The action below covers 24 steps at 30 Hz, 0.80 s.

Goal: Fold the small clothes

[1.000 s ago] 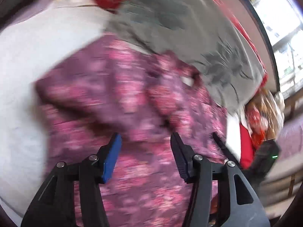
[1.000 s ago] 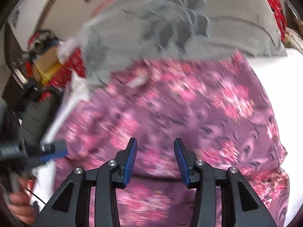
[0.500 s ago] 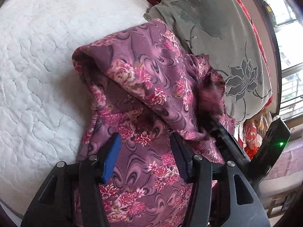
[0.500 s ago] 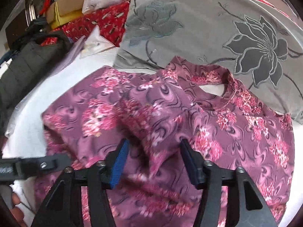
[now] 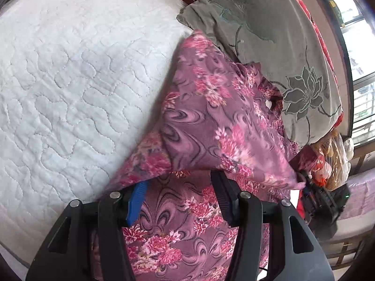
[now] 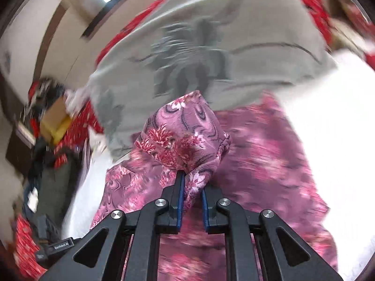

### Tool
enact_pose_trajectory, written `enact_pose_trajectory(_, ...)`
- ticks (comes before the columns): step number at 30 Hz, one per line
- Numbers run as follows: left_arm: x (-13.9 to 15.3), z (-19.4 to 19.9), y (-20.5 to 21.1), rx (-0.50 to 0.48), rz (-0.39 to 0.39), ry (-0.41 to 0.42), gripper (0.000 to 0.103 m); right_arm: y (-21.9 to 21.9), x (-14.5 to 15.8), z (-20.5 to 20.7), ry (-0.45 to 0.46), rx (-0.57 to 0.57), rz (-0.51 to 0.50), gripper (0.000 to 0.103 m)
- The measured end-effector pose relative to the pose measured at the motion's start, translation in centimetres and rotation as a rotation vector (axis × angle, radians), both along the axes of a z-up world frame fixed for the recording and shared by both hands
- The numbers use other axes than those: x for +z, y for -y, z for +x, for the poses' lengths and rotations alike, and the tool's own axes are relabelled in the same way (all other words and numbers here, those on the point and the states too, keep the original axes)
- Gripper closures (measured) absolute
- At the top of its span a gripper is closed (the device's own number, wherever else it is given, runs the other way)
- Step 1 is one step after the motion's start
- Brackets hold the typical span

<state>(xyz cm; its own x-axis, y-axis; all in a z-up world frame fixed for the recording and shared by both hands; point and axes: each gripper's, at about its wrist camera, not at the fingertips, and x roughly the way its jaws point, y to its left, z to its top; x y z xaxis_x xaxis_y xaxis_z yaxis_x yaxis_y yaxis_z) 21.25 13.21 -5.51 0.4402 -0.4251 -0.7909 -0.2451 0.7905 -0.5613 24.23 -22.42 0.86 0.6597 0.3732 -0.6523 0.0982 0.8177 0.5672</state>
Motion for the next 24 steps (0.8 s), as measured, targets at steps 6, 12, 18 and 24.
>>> enact_pose_trajectory(6, 1.0, -1.2, 0.6, -0.031, -0.032, 0.01, 0.05, 3.8, -2.6, -2.2, -0.065, -0.083, 0.161, 0.068)
enact_pose_trajectory(12, 0.9, -0.1, 2.0, -0.045, -0.023, -0.021, 0.05, 5.0, -2.6, -2.0, -0.049, -0.144, 0.225, 0.05)
enact_pose_trajectory(18, 1.9, -0.1, 2.4, -0.053, -0.065, 0.02, 0.05, 6.9, -1.7, -3.8, -0.04, -0.22, 0.356, 0.043)
enact_pose_trajectory(24, 0.3, 1.7, 3.0, -0.046, -0.078, -0.037, 0.05, 4.5, -0.4, -2.1, -0.081, -0.186, 0.199, 0.023)
